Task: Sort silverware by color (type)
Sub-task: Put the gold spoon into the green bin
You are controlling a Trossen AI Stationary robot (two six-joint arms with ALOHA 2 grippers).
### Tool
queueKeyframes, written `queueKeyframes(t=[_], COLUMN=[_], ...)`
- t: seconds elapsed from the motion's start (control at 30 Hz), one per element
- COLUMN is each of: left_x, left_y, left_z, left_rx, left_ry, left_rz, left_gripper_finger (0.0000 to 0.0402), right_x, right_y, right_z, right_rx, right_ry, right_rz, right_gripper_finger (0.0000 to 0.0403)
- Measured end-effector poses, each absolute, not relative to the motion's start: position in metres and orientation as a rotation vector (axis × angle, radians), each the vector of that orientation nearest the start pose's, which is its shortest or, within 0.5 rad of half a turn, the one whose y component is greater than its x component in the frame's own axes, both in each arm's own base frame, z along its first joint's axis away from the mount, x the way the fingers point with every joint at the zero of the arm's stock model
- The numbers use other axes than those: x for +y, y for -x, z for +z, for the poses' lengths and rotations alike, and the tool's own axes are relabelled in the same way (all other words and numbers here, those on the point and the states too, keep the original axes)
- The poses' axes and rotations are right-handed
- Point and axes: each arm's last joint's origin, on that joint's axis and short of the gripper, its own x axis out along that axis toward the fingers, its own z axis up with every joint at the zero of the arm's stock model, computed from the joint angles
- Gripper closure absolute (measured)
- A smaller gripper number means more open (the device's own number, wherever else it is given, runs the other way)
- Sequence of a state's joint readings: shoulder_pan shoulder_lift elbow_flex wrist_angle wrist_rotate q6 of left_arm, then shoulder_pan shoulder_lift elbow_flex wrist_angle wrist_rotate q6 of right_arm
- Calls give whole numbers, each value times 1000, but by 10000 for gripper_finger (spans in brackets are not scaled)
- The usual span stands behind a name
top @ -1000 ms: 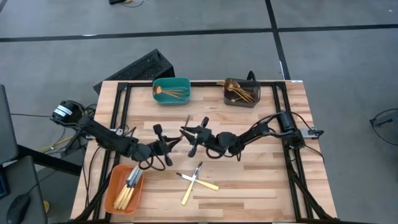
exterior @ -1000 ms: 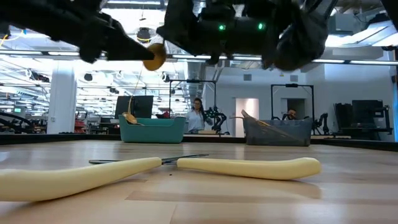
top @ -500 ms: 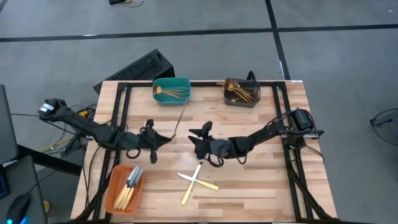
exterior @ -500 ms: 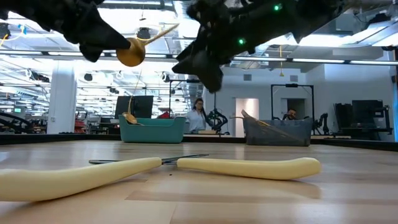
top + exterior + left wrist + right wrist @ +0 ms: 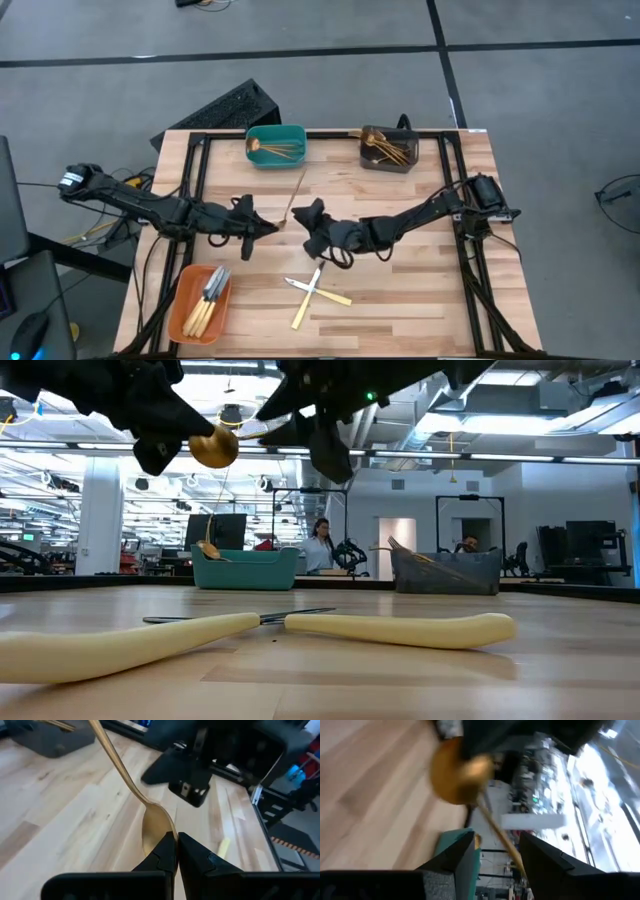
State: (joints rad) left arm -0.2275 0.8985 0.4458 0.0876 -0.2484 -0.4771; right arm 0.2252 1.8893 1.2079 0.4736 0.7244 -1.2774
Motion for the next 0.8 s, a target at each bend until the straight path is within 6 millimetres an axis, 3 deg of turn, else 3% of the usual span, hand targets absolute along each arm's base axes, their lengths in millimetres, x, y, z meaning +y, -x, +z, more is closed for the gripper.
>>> queueKeyframes(t=[0.4, 0.8], left_x=[-36, -33], left_y=[-195, -203], left_z=[223, 218], left_rx=[322, 351], left_ry=[432, 471], left_rz=[59, -29], left_gripper_finger=[401, 401], right_x=[73, 69], right_y=[-415, -416], right_z=[224, 224], right_rx=[536, 564], right_ry=[1405, 1497], right_rz=[-258, -240], right_gripper_finger=[225, 252])
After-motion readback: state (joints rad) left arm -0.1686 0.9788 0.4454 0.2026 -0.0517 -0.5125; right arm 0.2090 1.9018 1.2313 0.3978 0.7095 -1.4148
